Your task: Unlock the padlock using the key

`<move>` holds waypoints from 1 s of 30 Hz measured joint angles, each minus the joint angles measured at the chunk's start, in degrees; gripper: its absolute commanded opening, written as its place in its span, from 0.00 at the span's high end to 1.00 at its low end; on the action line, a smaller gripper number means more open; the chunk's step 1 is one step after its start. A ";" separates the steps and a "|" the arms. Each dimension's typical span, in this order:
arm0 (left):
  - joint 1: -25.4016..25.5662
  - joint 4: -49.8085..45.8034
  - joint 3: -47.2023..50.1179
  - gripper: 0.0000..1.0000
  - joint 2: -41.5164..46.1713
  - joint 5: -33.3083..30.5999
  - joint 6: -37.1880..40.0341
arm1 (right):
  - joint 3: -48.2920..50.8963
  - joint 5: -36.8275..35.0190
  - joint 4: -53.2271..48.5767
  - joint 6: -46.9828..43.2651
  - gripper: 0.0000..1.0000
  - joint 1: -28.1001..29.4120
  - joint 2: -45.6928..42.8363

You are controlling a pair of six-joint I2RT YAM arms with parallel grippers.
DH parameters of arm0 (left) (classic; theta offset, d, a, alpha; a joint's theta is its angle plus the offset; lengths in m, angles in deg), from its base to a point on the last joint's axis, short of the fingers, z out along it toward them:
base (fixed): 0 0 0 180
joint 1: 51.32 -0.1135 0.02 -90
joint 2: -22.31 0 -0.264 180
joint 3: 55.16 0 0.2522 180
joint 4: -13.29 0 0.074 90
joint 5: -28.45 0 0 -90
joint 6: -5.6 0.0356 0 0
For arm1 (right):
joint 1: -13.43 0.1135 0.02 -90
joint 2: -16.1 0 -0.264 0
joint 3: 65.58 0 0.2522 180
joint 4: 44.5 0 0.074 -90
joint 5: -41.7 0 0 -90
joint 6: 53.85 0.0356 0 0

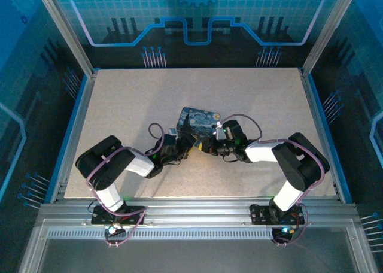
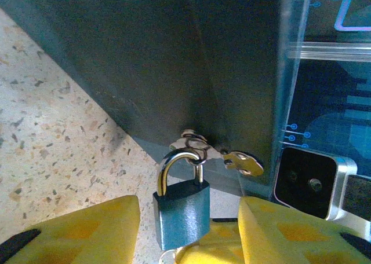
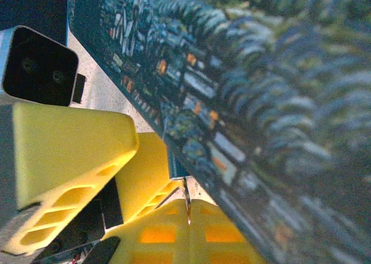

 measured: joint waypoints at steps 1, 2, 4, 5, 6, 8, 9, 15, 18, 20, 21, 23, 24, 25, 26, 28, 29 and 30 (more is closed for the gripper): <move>0.04 0.15 -0.02 0.54 -0.42 0.00 -0.15 | 0.00 0.07 0.20 0.31 1.00 0.00 0.00; 0.04 0.39 -0.02 0.55 -0.83 0.02 -0.20 | 0.00 0.15 0.24 0.63 1.00 0.02 0.00; 0.11 0.72 -0.04 0.57 -1.51 0.02 -0.22 | 0.00 0.22 0.26 1.16 1.00 0.22 -0.09; 0.13 0.85 -0.04 0.58 -1.66 0.00 -0.26 | 0.00 0.22 0.26 1.51 1.00 0.28 -0.15; 0.15 0.98 -0.09 0.59 -1.77 0.02 -0.26 | 0.00 0.24 0.26 1.68 1.00 0.33 -0.20; 0.24 1.38 -0.13 0.61 -1.90 0.02 -0.39 | 0.00 0.26 0.24 2.38 1.00 0.33 -0.37; 0.26 1.46 -0.15 0.63 -1.92 0.02 -0.44 | 0.00 0.28 0.26 2.64 1.00 0.33 -0.39; 0.31 3.23 -0.22 0.74 -2.40 -0.02 -1.68 | 0.00 1.07 1.25 5.07 0.99 0.37 -0.37; 0.28 3.67 -0.22 0.81 -2.47 -0.11 -1.66 | 0.00 1.09 1.55 5.90 0.97 0.37 -0.39; 0.28 3.89 -0.22 0.87 -2.47 -0.22 -1.68 | 0.13 1.01 1.55 6.43 0.91 0.35 -0.66; 0.31 3.91 -0.22 0.89 -2.47 -0.22 -1.73 | 0.35 0.87 1.60 6.71 0.88 0.33 -0.92; 0.37 4.09 -0.22 0.93 -2.47 -0.15 -1.70 | 0.70 0.76 1.66 6.84 0.83 0.33 -1.31; 0.37 4.13 -0.22 0.94 -2.47 -0.15 -1.68 | 0.90 0.74 1.64 6.97 0.81 0.33 -1.62; 0.44 4.13 -0.22 0.95 -2.47 -0.17 -1.68 | 1.11 0.72 1.64 6.78 0.79 0.33 -1.92; 0.46 4.09 -0.22 0.97 -2.47 -0.20 -1.68 | 1.36 0.66 1.42 6.54 0.77 0.33 -2.54; 0.46 4.09 -0.22 0.99 -2.45 -0.20 -1.66 | 1.66 0.50 1.01 6.10 0.73 0.31 -3.61; 0.46 4.04 -0.22 1.00 -2.45 -0.20 -1.66 | 1.90 0.35 1.03 5.73 0.71 0.24 -4.31; 0.46 3.93 -0.22 1.00 -2.45 -0.20 -1.62 | 2.34 0.07 1.01 5.18 0.69 0.13 -5.18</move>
